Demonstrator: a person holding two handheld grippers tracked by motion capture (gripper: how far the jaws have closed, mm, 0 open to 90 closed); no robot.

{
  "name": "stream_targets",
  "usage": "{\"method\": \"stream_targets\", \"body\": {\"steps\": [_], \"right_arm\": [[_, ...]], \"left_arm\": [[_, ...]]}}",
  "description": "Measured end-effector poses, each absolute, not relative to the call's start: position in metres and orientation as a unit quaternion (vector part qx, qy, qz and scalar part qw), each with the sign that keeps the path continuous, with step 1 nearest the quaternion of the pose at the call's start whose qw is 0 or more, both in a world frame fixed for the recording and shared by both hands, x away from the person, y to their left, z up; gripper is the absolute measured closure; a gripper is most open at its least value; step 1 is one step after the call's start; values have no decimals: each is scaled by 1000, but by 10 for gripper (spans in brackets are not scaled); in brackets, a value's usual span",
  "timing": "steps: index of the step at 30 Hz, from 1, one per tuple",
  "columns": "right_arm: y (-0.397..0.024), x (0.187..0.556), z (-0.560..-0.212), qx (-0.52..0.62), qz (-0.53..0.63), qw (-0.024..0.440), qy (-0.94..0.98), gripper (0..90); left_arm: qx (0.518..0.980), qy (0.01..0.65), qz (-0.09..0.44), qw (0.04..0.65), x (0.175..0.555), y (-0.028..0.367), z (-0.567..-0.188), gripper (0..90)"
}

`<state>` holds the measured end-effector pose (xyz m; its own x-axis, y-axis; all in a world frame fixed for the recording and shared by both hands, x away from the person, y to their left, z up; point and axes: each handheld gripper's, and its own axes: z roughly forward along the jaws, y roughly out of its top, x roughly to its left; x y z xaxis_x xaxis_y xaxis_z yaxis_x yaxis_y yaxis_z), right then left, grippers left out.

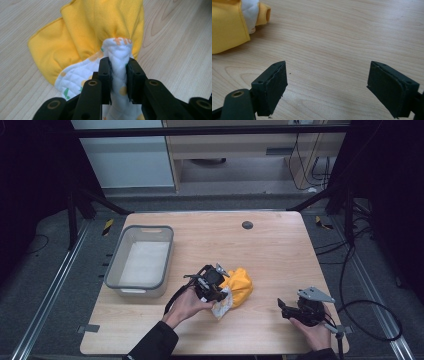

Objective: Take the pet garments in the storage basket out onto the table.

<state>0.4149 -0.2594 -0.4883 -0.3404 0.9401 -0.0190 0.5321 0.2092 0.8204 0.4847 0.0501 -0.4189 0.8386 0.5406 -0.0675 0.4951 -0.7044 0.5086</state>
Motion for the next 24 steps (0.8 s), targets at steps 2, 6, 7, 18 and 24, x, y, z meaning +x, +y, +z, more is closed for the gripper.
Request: {"method": "stream_targets", "body": {"steps": [2, 6, 7, 18, 24], "right_arm": [[-259, 415, -488, 506, 374, 273, 728, 158], [-259, 415, -488, 506, 373, 272, 729, 153], [-259, 415, -489, 505, 373, 273, 729, 152], [-260, 415, -489, 506, 373, 274, 728, 147], [-260, 415, -489, 507, 373, 275, 727, 146]], "left_arm": [[922, 282, 43, 262, 485, 50, -421, 715], [921, 285, 41, 261, 485, 49, -423, 632], [921, 285, 43, 262, 485, 49, -423, 610], [902, 293, 57, 314, 480, 62, -411, 387], [893, 289, 74, 338, 475, 72, -401, 306]]}}
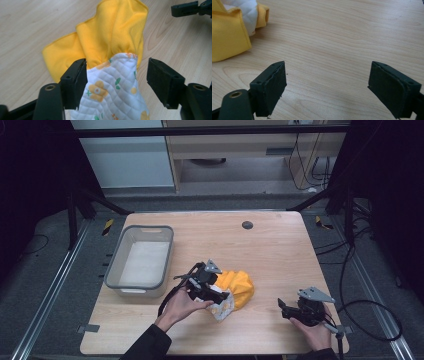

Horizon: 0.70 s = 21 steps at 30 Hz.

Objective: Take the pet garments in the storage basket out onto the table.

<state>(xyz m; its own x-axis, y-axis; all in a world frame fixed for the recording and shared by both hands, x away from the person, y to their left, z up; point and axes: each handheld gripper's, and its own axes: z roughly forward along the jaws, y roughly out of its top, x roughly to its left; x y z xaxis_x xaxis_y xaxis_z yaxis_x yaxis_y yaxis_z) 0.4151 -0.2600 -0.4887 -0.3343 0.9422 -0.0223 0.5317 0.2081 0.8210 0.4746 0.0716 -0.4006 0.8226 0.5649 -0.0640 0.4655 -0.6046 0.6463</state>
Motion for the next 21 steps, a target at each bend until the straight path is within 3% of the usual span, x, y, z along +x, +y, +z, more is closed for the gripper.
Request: {"method": "stream_targets", "body": {"steps": [10, 21], "right_arm": [[-261, 415, -489, 507, 372, 276, 727, 138], [-261, 415, -489, 509, 371, 275, 726, 132]], "left_arm": [[879, 292, 94, 366, 463, 97, -396, 248], [841, 338, 139, 399, 452, 146, -404, 207]]}}
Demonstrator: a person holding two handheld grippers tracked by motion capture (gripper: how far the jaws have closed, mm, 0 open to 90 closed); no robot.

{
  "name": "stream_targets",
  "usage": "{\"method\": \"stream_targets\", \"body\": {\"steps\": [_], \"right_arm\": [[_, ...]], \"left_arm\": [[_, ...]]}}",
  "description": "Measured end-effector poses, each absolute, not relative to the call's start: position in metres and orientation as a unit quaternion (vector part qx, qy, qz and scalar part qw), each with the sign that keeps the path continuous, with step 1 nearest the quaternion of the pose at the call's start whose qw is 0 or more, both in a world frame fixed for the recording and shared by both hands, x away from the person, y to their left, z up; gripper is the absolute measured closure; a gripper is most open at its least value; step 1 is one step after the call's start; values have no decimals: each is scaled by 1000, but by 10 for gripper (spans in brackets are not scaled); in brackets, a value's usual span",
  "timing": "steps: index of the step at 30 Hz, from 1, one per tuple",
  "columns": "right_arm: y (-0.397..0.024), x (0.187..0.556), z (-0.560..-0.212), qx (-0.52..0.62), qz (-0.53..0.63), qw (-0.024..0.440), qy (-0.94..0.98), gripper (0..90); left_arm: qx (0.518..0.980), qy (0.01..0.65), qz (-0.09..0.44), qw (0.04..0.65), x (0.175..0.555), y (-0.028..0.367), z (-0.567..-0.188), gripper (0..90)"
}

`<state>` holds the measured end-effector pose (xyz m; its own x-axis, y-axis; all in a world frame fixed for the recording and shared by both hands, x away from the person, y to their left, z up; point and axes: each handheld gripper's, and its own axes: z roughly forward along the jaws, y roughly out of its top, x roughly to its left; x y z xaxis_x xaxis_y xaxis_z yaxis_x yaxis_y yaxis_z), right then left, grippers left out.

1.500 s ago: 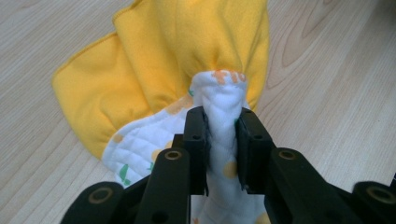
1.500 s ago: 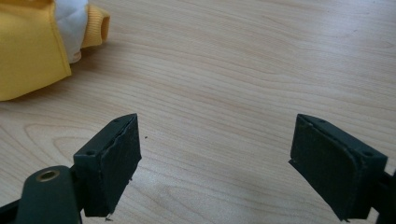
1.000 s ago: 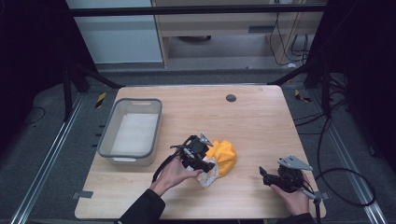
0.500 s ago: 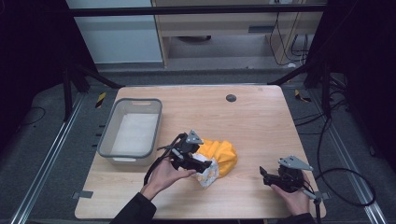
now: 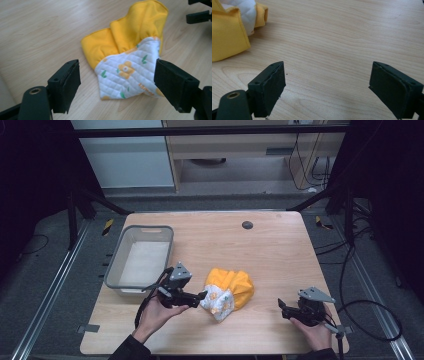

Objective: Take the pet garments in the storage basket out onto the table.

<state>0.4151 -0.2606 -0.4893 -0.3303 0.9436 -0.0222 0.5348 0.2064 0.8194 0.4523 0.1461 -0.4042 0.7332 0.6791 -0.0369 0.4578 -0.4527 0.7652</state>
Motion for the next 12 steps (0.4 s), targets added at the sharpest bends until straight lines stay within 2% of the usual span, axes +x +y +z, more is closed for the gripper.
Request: {"method": "stream_targets", "body": {"steps": [12], "right_arm": [[-261, 414, -490, 511, 371, 274, 725, 121]], "left_arm": [[817, 365, 154, 419, 430, 184, -431, 207]]}}
